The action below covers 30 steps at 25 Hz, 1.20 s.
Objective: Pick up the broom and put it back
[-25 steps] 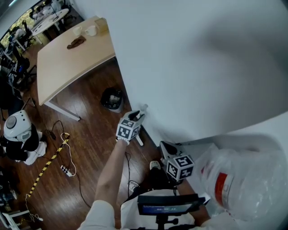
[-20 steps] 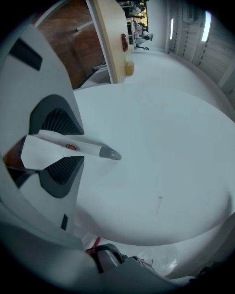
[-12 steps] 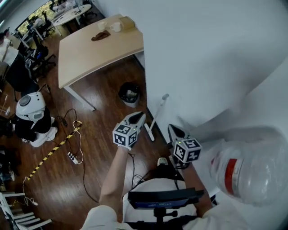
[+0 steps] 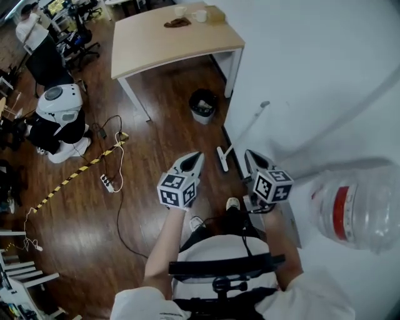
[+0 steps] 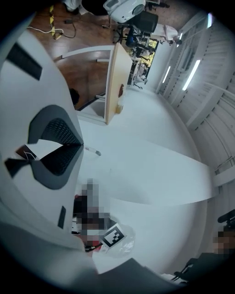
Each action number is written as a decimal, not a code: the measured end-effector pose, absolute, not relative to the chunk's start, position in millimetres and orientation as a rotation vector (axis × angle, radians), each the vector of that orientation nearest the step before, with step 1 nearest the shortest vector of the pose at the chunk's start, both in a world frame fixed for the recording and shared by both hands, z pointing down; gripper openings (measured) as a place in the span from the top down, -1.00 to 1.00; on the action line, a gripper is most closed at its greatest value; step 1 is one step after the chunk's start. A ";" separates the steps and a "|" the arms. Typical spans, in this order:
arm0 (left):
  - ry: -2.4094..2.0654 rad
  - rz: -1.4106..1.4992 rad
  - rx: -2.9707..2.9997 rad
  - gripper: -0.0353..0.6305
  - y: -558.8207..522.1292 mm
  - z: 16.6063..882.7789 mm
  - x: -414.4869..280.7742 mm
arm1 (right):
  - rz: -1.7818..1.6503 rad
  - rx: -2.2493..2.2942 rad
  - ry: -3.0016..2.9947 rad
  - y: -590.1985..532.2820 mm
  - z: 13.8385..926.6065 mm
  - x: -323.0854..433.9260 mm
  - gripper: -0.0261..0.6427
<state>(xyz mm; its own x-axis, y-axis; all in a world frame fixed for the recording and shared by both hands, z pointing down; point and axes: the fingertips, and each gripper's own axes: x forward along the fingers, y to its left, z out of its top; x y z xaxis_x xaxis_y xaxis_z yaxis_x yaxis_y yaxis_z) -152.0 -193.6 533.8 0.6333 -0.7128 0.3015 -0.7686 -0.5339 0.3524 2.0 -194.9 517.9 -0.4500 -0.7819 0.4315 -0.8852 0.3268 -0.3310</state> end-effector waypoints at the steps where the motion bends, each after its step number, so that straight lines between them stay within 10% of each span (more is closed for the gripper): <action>1: -1.176 0.156 2.395 0.89 -185.5 531.9 -159.4 | 0.787 1.518 -2.395 -188.6 518.2 -4.5 0.88; 30: -1.371 0.113 2.265 0.89 104.5 500.9 -22.6 | 0.819 1.170 -2.615 75.8 521.8 71.4 0.88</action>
